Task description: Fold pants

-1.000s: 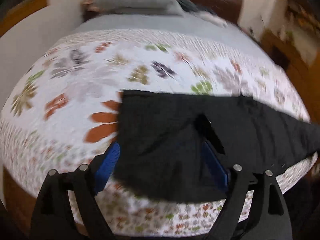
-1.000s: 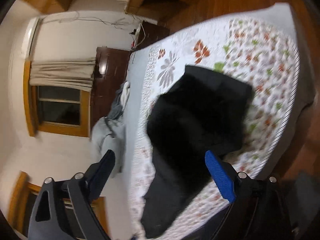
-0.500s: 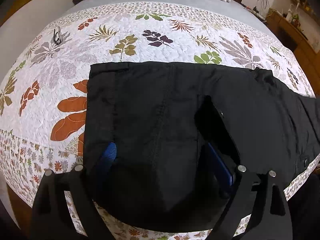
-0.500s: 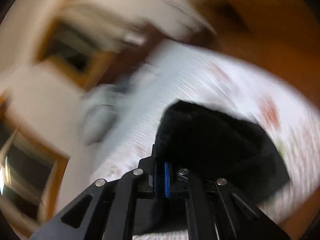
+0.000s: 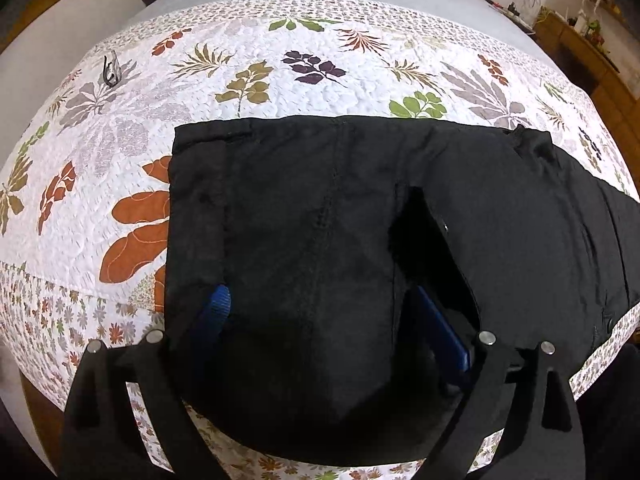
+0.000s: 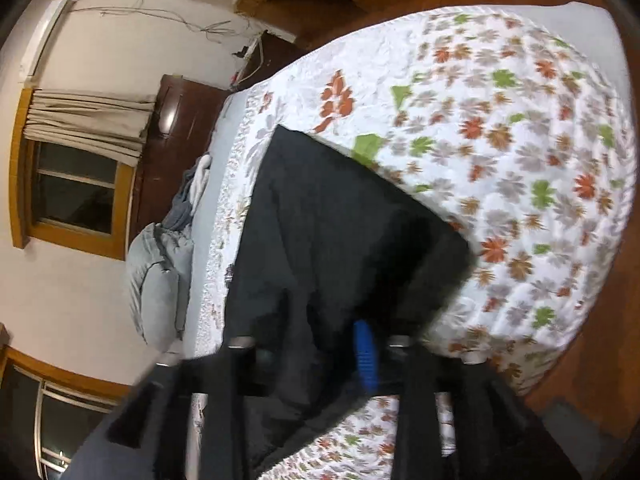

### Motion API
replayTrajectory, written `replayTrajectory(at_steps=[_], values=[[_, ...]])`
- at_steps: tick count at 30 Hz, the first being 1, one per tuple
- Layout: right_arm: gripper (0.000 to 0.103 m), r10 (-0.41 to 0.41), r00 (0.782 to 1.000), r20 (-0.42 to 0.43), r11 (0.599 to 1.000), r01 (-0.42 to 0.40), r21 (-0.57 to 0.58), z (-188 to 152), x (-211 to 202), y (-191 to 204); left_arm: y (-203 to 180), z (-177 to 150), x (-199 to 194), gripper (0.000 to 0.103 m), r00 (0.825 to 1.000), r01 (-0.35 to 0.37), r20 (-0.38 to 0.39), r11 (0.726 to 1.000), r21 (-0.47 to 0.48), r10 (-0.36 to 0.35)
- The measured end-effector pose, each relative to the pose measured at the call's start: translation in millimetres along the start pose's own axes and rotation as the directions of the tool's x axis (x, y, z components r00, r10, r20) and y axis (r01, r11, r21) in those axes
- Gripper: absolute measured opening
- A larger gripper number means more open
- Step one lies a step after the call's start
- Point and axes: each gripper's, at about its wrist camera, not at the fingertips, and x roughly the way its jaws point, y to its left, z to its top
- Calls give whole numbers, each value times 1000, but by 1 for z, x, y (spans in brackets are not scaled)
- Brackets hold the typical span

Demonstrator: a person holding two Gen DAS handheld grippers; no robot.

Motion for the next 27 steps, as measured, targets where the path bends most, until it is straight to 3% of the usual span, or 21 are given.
replayTrajectory(at_steps=[2,3,12,19,21,22,24,27], values=[[26,-10,1000,15,1000,10,3,3,0,5,1,1,0,92,1000,2,-1,1000,-14,-2],[6,-9,1000,26,1000,9,-4,7,2,9,1,1,0,92,1000,1,-4,1000,-17,-1],[5,-77,997,6,997,77,25,-3,-2,-11,9,9,7,86,999,0,-44,999,-54,-3],[6,-85,996,-16,995,85,51,5,11,-16,13,5,3,86,1000,15,-13,997,-71,-16],[17,-47,999,-20,997,48,57,6,8,-13,14,3,-6,88,999,44,15,996,-83,-43],[38,-26,1000,-12,998,27,49,5,3,-10,14,2,-15,90,997,72,40,993,-91,-69],[64,-6,1000,22,1000,6,26,3,-9,-2,18,-4,-36,91,986,138,104,985,-103,-127],[67,11,999,51,1000,-12,19,-2,-27,1,30,-13,-56,94,970,186,184,970,-158,-156]])
